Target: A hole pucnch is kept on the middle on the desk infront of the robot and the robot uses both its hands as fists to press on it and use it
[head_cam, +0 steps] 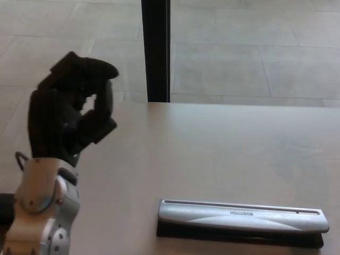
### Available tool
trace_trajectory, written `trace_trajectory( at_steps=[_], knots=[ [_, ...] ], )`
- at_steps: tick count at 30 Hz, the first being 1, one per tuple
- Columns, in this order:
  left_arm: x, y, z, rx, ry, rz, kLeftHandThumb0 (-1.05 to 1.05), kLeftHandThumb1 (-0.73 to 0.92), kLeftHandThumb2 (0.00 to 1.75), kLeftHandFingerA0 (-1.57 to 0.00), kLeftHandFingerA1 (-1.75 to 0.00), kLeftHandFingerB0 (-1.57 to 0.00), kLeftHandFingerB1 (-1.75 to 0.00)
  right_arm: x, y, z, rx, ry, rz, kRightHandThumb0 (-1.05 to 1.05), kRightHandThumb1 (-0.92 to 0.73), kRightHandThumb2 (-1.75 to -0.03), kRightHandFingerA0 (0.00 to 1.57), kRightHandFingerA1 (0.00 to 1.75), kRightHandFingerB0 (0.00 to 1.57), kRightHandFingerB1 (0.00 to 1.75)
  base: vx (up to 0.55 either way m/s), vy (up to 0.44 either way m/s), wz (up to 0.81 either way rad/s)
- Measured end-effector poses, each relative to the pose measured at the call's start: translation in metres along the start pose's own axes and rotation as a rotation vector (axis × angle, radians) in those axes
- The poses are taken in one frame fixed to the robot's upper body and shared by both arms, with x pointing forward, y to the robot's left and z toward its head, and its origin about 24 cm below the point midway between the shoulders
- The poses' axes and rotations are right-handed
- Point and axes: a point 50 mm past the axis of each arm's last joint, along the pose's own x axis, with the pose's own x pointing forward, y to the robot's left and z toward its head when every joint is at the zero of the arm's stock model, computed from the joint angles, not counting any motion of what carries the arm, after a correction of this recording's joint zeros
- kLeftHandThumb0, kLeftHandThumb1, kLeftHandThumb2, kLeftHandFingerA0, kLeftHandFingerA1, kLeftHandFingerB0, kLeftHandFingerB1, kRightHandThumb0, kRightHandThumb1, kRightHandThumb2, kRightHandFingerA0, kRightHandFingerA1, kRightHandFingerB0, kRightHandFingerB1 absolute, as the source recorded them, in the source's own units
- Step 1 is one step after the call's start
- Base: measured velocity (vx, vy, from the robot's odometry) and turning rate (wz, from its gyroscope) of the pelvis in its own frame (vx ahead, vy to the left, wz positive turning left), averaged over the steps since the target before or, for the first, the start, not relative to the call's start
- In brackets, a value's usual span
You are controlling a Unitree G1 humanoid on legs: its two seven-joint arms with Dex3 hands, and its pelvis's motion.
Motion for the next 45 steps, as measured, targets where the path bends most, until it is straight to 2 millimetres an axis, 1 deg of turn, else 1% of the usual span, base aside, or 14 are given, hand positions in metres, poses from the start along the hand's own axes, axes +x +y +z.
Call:
trace_trajectory(
  at_steps=[4,5,6,7,9,10,15,16,20,24,29,39,40,45],
  knots=[
    [-0.008,-0.024,-0.008,-0.043,0.057,-0.078,-0.33,0.72,0.96,-0.92,-1.75,-0.64,-1.59,-0.015,0.014,-0.008,-0.002,0.05,0.087,-0.32,-0.72,-1.13,1.11,1.75,0.6,1.68,0.0,0.0,0.0],
    [-0.01,-0.028,-0.01,-0.053,0.073,-0.09,-0.32,0.74,0.97,-0.89,-1.75,-0.58,-1.63,-0.018,0.016,-0.01,-0.003,0.061,0.103,-0.29,-0.72,-1.11,1.29,1.75,0.71,1.31,0.0,0.0,0.0],
    [-0.012,-0.033,-0.013,-0.065,0.092,-0.105,-0.31,0.74,0.98,-0.89,-1.75,-0.57,-1.63,-0.021,0.019,-0.012,-0.006,0.073,0.122,-0.29,-0.73,-1.03,1.1,1.75,0.6,1.46,0.0,0.0,0.0],
    [-0.015,-0.038,-0.018,-0.078,0.119,-0.12,-0.31,0.74,0.98,-0.89,-1.75,-0.57,-1.63,-0.026,0.022,-0.015,-0.009,0.091,0.148,-0.29,-0.73,-1.03,1.1,1.75,0.6,1.46,0.0,0.0,0.0],
    [-0.021,-0.048,-0.026,-0.1,0.171,-0.145,-0.31,0.71,1.0,-0.86,-1.75,-0.57,-1.58,-0.033,0.028,-0.02,-0.013,0.124,0.191,-0.27,-0.72,-1.05,1.12,1.75,0.58,1.54,0.0,0.0,0.0],
    [-0.025,-0.053,-0.031,-0.112,0.201,-0.157,-0.29,0.7,1.02,-0.87,-1.75,-0.59,-1.56,-0.037,0.031,-0.023,-0.016,0.144,0.214,-0.25,-0.69,-1.17,1.3,1.75,0.73,1.34,0.0,0.0,0.0],
    [-0.041,-0.074,-0.053,-0.155,0.343,-0.189,-0.26,0.69,1.04,-0.85,-1.75,-0.63,-1.4,-0.052,0.043,-0.038,-0.052,0.224,0.321,-0.28,-0.69,-1.17,1.29,1.75,0.75,1.38,0.0,0.0,0.0],
    [-0.043,-0.075,-0.056,-0.15,0.365,-0.19,-0.25,0.7,1.04,-0.85,-1.75,-0.64,-1.38,-0.054,0.044,-0.04,-0.062,0.233,0.334,-0.31,-0.71,-1.08,1.14,1.75,0.56,1.75,0.0,0.0,0.0],
    [-0.047,-0.075,-0.069,-0.134,0.441,-0.171,-0.25,0.7,1.06,-0.84,-1.75,-0.55,-1.6,-0.056,0.046,-0.046,-0.088,0.255,0.354,-0.34,-0.68,-1.13,1.14,1.75,0.63,1.75,0.0,0.0,0.0],
    [-0.051,-0.073,-0.083,-0.124,0.509,-0.139,-0.27,0.7,1.07,-0.87,-1.75,-0.52,-1.7,-0.057,0.047,-0.053,-0.099,0.272,0.358,-0.31,-0.65,-1.2,1.13,1.75,0.68,1.75,0.0,0.0,0.0],
    [-0.056,-0.07,-0.103,-0.104,0.595,-0.104,-0.29,0.67,1.09,-0.87,-1.75,-0.56,-1.68,-0.059,0.045,-0.066,-0.117,0.306,0.351,-0.32,-0.63,-1.23,1.13,1.75,0.68,1.75,0.0,0.0,0.0],
    [-0.056,-0.072,-0.109,-0.091,0.579,-0.073,-0.31,0.67,1.08,-0.91,-1.75,-0.59,-1.67,-0.056,0.04,-0.087,-0.155,0.355,0.329,-0.31,-0.65,-1.18,1.11,1.75,0.66,1.75,0.0,0.0,0.0],
    [-0.056,-0.073,-0.11,-0.09,0.576,-0.069,-0.31,0.67,1.08,-0.92,-1.75,-0.59,-1.67,-0.056,0.039,-0.09,-0.162,0.358,0.325,-0.27,-0.65,-1.22,1.27,1.75,0.86,1.48,0.0,0.0,0.0],
    [-0.056,-0.073,-0.111,-0.086,0.567,-0.053,-0.31,0.66,1.08,-0.93,-1.75,-0.58,-1.68,-0.054,0.038,-0.094,-0.168,0.34,0.314,-0.28,-0.66,-1.19,1.28,1.75,0.86,1.48,0.0,0.0,0.0]
  ],
)
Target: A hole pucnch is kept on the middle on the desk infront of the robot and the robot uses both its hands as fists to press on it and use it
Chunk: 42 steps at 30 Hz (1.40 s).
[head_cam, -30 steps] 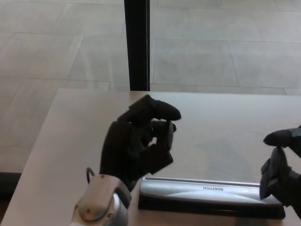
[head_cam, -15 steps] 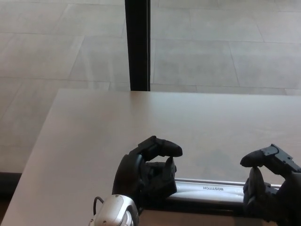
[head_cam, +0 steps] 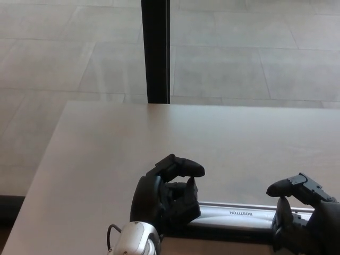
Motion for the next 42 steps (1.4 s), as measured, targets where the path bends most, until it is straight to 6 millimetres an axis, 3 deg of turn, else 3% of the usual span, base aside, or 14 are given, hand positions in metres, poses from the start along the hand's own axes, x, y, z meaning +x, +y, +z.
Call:
trace_trajectory(
  at_steps=[1,11,18,26,31,33,35,37,38,41,42],
  knots=[
    [0.0,0.0,0.0,0.0,0.0,0.003,-0.32,0.67,1.07,-0.93,-1.75,-0.57,-1.66,0.0,0.0,-0.001,-0.001,-0.005,-0.003,-0.33,-0.69,-1.11,1.12,1.75,0.69,1.75,0.0,0.0,0.0],
    [0.002,0.0,-0.005,-0.001,-0.007,0.023,-0.34,0.71,1.02,-0.93,-1.75,-0.57,-1.66,0.0,-0.001,-0.02,0.036,-0.048,-0.051,-0.32,-0.73,-1.05,1.04,1.75,0.65,1.75,0.0,0.0,0.0],
    [0.003,-0.002,-0.01,0.009,-0.017,0.036,-0.34,0.76,0.97,-0.91,-1.75,-0.54,-1.71,-0.001,-0.002,-0.028,0.04,-0.093,-0.068,-0.31,-0.67,-1.15,1.08,1.75,0.73,1.75,0.0,0.0,0.0],
    [0.008,-0.007,-0.019,0.074,-0.06,0.076,-0.36,0.77,0.97,-0.97,-1.75,-0.59,-1.75,0.004,-0.005,-0.036,0.009,-0.136,-0.083,-0.28,-0.69,-1.08,1.0,1.75,0.73,1.75,0.0,0.0,0.0],
    [0.013,-0.011,-0.024,0.152,-0.092,0.107,-0.35,0.82,0.97,-0.87,-1.75,-0.61,-1.75,0.007,-0.006,-0.039,-0.023,-0.164,-0.082,-0.31,-0.73,-0.93,0.96,1.75,0.64,1.75,0.0,0.0,0.0],
    [0.016,-0.016,-0.026,0.198,-0.11,0.118,-0.3,0.77,0.97,-0.97,-1.75,-0.6,-1.75,0.008,-0.006,-0.039,-0.038,-0.178,-0.084,-0.28,-0.72,-0.92,0.91,1.75,0.61,1.75,0.0,0.0,0.0],
    [0.017,-0.019,-0.028,0.231,-0.122,0.122,-0.3,0.77,0.97,-0.97,-1.75,-0.6,-1.75,0.009,-0.006,-0.04,-0.048,-0.186,-0.087,-0.28,-0.72,-0.92,0.91,1.75,0.61,1.75,0.0,0.0,0.0],
    [0.018,-0.026,-0.031,0.283,-0.144,0.126,-0.26,0.76,0.97,-0.94,-1.75,-0.6,-1.67,0.011,-0.006,-0.041,-0.064,-0.201,-0.091,-0.28,-0.72,-0.9,0.89,1.75,0.59,1.75,0.0,0.0,0.0],
    [0.018,-0.027,-0.032,0.298,-0.151,0.128,-0.24,0.72,0.99,-0.93,-1.75,-0.6,-1.6,0.011,-0.006,-0.041,-0.07,-0.205,-0.092,-0.31,-0.75,-0.81,0.86,1.75,0.57,1.73,0.0,0.0,0.0],
    [0.018,-0.033,-0.037,0.357,-0.177,0.128,-0.24,0.7,1.01,-0.92,-1.75,-0.62,-1.58,0.011,-0.005,-0.043,-0.081,-0.218,-0.097,-0.32,-0.77,-0.81,0.85,1.75,0.56,1.75,0.0,0.0,0.0],
    [0.017,-0.035,-0.039,0.379,-0.188,0.127,-0.23,0.69,1.0,-0.88,-1.75,-0.67,-1.49,0.011,-0.005,-0.044,-0.084,-0.222,-0.1,-0.31,-0.77,-0.83,0.87,1.75,0.59,1.75,0.0,0.0,0.0]
  ],
)
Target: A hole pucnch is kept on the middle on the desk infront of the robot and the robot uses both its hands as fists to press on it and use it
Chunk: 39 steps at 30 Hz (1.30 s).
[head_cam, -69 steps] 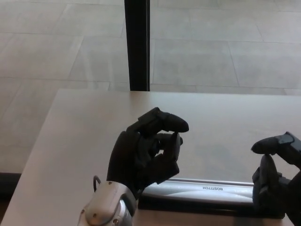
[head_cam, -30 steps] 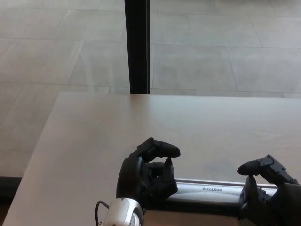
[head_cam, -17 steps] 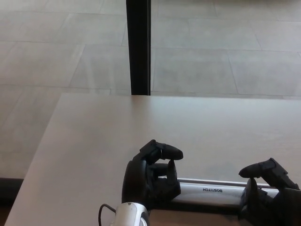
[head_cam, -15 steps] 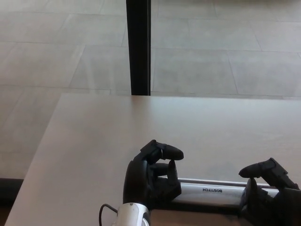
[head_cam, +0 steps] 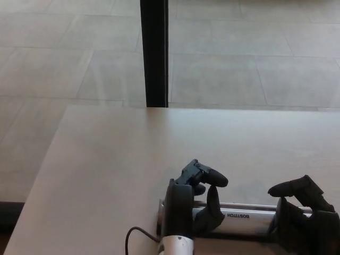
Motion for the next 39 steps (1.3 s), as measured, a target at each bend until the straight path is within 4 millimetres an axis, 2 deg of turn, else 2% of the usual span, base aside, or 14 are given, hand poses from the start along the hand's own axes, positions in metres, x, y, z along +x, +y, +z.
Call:
trace_trajectory(
  at_steps=[7,8,10,15,17,22,24,29,30,31,34,36,38,39],
  knots=[
    [-0.007,-0.012,-0.006,0.12,-0.078,0.0,-0.22,0.69,0.98,-0.86,-1.75,-0.67,-1.48,0.001,0.001,-0.003,-0.027,-0.034,-0.019,-0.33,-0.8,-0.8,0.86,1.75,0.59,1.75,0.0,0.0,0.0],
    [-0.008,-0.013,-0.007,0.131,-0.088,0.001,-0.23,0.7,0.98,-0.87,-1.75,-0.6,-1.6,0.001,0.001,-0.003,-0.029,-0.038,-0.022,-0.32,-0.79,-0.8,0.87,1.75,0.59,1.75,0.0,0.0,0.0],
    [-0.01,-0.016,-0.009,0.164,-0.114,0.001,-0.23,0.7,0.96,-0.88,-1.75,-0.68,-1.43,0.001,0.001,-0.004,-0.034,-0.047,-0.029,-0.32,-0.77,-0.82,0.87,1.75,0.57,1.75,0.0,0.0,0.0],
    [-0.014,-0.019,-0.012,0.22,-0.169,0.01,-0.2,0.69,1.0,-0.87,-1.75,-0.67,-1.46,0.0,0.001,-0.006,-0.051,-0.071,-0.039,-0.32,-0.75,-0.86,0.89,1.75,0.59,1.75,0.0,0.0,0.0],
    [-0.016,-0.02,-0.014,0.242,-0.19,0.013,-0.21,0.71,1.0,-0.89,-1.75,-0.59,-1.61,-0.002,0.001,-0.006,-0.056,-0.08,-0.047,-0.32,-0.74,-0.91,0.97,1.75,0.64,1.75,0.0,0.0,0.0],
    [-0.018,-0.019,-0.017,0.274,-0.237,0.04,-0.23,0.71,1.04,-0.91,-1.75,-0.61,-1.63,-0.005,0.001,-0.006,-0.065,-0.101,-0.067,-0.24,-0.71,-1.02,1.02,1.75,0.67,1.75,0.0,0.0,0.0],
    [-0.018,-0.017,-0.016,0.275,-0.258,0.063,-0.22,0.69,1.07,-0.95,-1.75,-0.63,-1.69,-0.005,0.001,-0.003,-0.058,-0.118,-0.077,-0.28,-0.74,-0.96,1.02,1.75,0.61,1.75,0.0,0.0,0.0],
    [-0.009,-0.013,0.002,0.231,-0.326,0.113,-0.27,0.68,1.09,-1.0,-1.75,-0.64,-1.68,0.006,0.003,0.021,-0.039,-0.212,-0.07,-0.22,-0.73,-1.0,1.01,1.75,0.55,1.69,0.0,0.0,0.0],
    [-0.008,-0.012,0.004,0.222,-0.333,0.118,-0.28,0.73,1.01,-0.99,-1.75,-0.62,-1.68,0.008,0.003,0.025,-0.039,-0.225,-0.067,-0.2,-0.7,-1.06,1.05,1.75,0.61,1.63,0.0,0.0,0.0],
    [-0.007,-0.011,0.007,0.212,-0.34,0.123,-0.29,0.76,0.96,-0.98,-1.75,-0.62,-1.68,0.01,0.002,0.03,-0.04,-0.239,-0.063,-0.18,-0.7,-1.11,1.08,1.75,0.71,1.39,0.0,0.0,0.0],
    [-0.004,-0.007,0.016,0.183,-0.359,0.138,-0.3,0.69,1.0,-0.98,-1.75,-0.67,-1.65,0.019,-0.002,0.044,-0.054,-0.284,-0.051,-0.16,-0.64,-1.13,1.03,1.75,0.74,1.37,0.0,0.0,0.0],
    [-0.001,-0.005,0.021,0.167,-0.371,0.145,-0.25,0.64,1.1,-0.91,-1.75,-0.71,-1.51,0.024,-0.007,0.054,-0.07,-0.311,-0.046,-0.23,-0.66,-1.02,0.99,1.75,0.72,1.31,0.0,0.0,0.0],
    [0.002,0.0,0.026,0.15,-0.383,0.155,-0.28,0.67,0.99,-0.92,-1.75,-0.74,-1.47,0.031,-0.016,0.064,-0.096,-0.339,-0.042,-0.23,-0.62,-0.95,0.97,1.75,0.72,1.26,0.0,0.0,0.0],
    [0.003,0.002,0.028,0.142,-0.387,0.16,-0.29,0.68,0.98,-0.9,-1.75,-0.72,-1.48,0.033,-0.02,0.068,-0.105,-0.347,-0.044,-0.17,-0.6,-0.99,1.17,1.69,0.76,1.2,0.0,0.0,0.0]
  ],
)
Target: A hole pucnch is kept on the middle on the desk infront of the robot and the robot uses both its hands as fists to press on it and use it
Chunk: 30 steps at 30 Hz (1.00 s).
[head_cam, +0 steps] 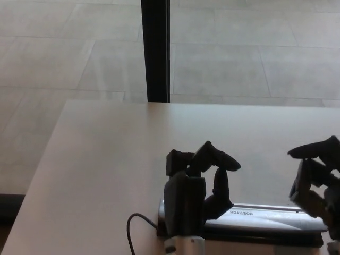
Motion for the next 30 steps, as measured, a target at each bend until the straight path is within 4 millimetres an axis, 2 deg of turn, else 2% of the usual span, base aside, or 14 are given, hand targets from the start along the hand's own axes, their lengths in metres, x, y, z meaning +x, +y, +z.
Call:
trace_trajectory(
  at_steps=[2,5,9,13,18,19,20,21,22,23,24,25,27,30],
  knots=[
    [0.006,0.007,0.003,-0.016,-0.007,0.019,-0.28,0.69,0.98,-0.9,-1.75,-0.73,-1.47,0.008,-0.012,0.006,-0.03,-0.017,0.0,-0.23,-0.64,-0.98,1.0,1.75,0.76,1.2,0.0,0.0,0.0],
    [0.015,0.018,0.006,-0.03,-0.018,0.045,-0.25,0.7,0.97,-0.87,-1.75,-0.69,-1.44,0.016,-0.028,0.014,-0.072,-0.031,-0.003,-0.21,-0.64,-0.94,1.0,1.75,0.7,1.35,0.0,0.0,0.0],
    [0.029,0.043,0.007,-0.038,-0.021,0.095,-0.26,0.72,0.85,-0.9,-1.75,-0.63,-1.62,0.028,-0.056,0.027,-0.147,-0.05,-0.018,-0.24,-0.56,-0.9,0.99,1.75,0.72,1.26,0.0,0.0,0.0],
    [0.042,0.076,0.004,-0.017,-0.018,0.149,-0.26,0.81,0.67,-0.82,-1.75,-0.64,-1.45,0.038,-0.086,0.042,-0.209,-0.059,-0.06,-0.33,-0.45,-0.99,1.05,1.75,0.87,1.17,0.0,0.0,0.0],
    [0.058,0.143,-0.002,0.068,-0.013,0.252,-0.24,0.77,0.71,-0.86,-1.75,-0.62,-1.58,0.045,-0.137,0.066,-0.321,-0.06,-0.152,-0.36,-0.51,-1.08,1.05,1.75,0.75,1.24,0.0,0.0,0.0],
    [0.06,0.157,-0.003,0.086,-0.008,0.276,-0.38,0.62,0.98,-1.18,-1.4,-0.92,-1.22,0.046,-0.147,0.07,-0.342,-0.058,-0.174,-0.41,-0.5,-1.1,1.07,1.75,0.72,1.25,0.0,0.0,0.0],
    [0.06,0.171,-0.004,0.105,-0.001,0.3,-0.43,0.57,0.95,-1.21,-1.42,-0.96,-1.25,0.045,-0.156,0.074,-0.36,-0.054,-0.195,-0.47,-0.51,-1.14,1.28,1.39,0.83,1.06,0.0,0.0,0.0],
    [0.061,0.187,-0.005,0.13,0.007,0.328,-0.45,0.51,0.95,-1.24,-1.41,-0.96,-1.22,0.044,-0.167,0.078,-0.383,-0.046,-0.219,-0.43,-0.52,-1.07,1.13,1.75,0.79,1.07,0.0,0.0,0.0],
    [0.06,0.203,-0.006,0.152,0.018,0.359,-0.36,0.64,0.8,-1.0,-1.75,-0.8,-1.44,0.042,-0.178,0.081,-0.402,-0.038,-0.244,-0.42,-0.53,-0.98,1.08,1.74,0.84,0.95,0.0,0.0,0.0],
    [0.059,0.215,-0.007,0.168,0.027,0.38,-0.45,0.48,1.05,-1.25,-1.37,-0.97,-1.17,0.04,-0.186,0.084,-0.418,-0.028,-0.262,-0.47,-0.61,-0.84,1.04,1.75,0.81,0.9,0.0,0.0,0.0],
    [0.057,0.232,-0.008,0.191,0.041,0.413,-0.45,0.48,1.05,-1.25,-1.37,-0.97,-1.17,0.037,-0.198,0.086,-0.435,-0.015,-0.295,-0.47,-0.61,-0.84,1.04,1.75,0.81,0.9,0.0,0.0,0.0],
    [0.055,0.246,-0.008,0.209,0.054,0.442,-0.39,0.55,0.9,-1.05,-1.75,-0.84,-1.43,0.033,-0.208,0.088,-0.45,0.0,-0.324,-0.49,-0.64,-0.78,1.02,1.7,0.8,0.86,0.0,0.0,0.0],
    [0.051,0.268,-0.008,0.236,0.074,0.485,-0.33,0.44,1.05,-1.32,-1.38,-0.95,-1.13,0.027,-0.224,0.091,-0.466,0.021,-0.374,-0.5,-0.68,-0.72,0.91,1.44,0.75,0.66,0.0,0.0,0.0],
    [0.038,0.307,-0.01,0.289,0.126,0.563,-0.32,0.53,0.89,-1.06,-1.71,-0.86,-1.32,0.01,-0.256,0.094,-0.491,0.079,-0.483,-0.5,-0.68,-0.75,0.83,1.39,0.75,0.66,0.0,0.0,0.0]
  ],
)
